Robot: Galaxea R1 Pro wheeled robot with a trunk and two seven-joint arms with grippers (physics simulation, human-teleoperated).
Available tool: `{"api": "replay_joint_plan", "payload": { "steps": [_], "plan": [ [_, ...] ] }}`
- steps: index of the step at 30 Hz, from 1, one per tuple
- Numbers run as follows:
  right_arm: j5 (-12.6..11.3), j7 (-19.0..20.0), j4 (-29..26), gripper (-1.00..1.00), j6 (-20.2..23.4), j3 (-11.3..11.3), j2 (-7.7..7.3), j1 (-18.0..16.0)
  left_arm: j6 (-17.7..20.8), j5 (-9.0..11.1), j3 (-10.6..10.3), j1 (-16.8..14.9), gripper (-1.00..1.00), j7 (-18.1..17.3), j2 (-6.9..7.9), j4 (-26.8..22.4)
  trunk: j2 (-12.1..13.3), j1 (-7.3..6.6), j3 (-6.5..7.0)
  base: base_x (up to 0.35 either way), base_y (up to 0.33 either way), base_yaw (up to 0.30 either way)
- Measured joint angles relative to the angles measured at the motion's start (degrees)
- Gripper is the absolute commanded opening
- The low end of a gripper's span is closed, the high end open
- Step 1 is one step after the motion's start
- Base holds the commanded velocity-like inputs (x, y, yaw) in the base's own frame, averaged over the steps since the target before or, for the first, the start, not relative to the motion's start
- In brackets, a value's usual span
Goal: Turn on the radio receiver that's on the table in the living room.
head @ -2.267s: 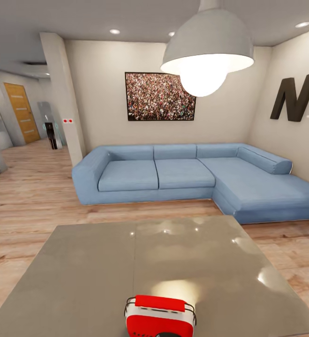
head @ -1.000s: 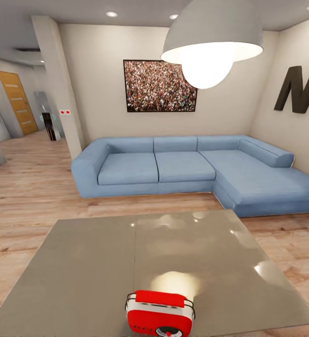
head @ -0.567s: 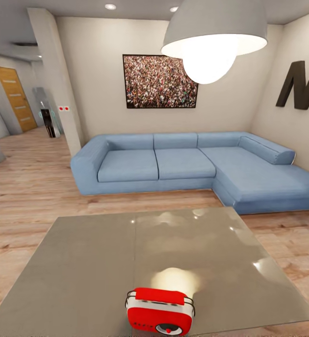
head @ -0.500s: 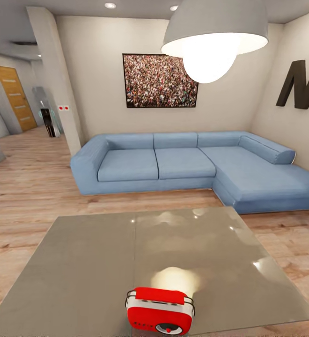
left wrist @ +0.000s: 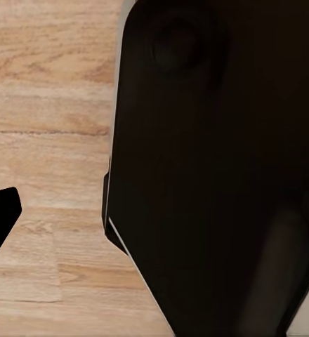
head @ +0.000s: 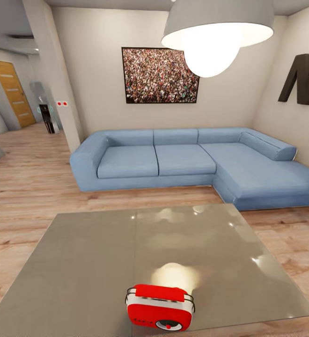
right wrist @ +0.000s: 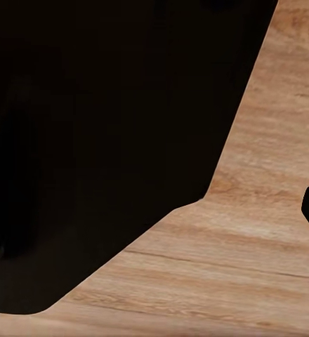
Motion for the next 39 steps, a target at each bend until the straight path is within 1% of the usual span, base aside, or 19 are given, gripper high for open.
{"api": "replay_joint_plan", "payload": {
  "steps": [39],
  "plan": [
    [0.00, 0.00, 0.00, 1.00, 0.00, -0.02, 0.00, 0.00, 0.00, 0.04, 0.00, 0.00, 1.00, 0.00, 0.00, 0.00, 0.00, 0.00, -3.63, 0.000, 0.000, 0.000]
  ]
}}
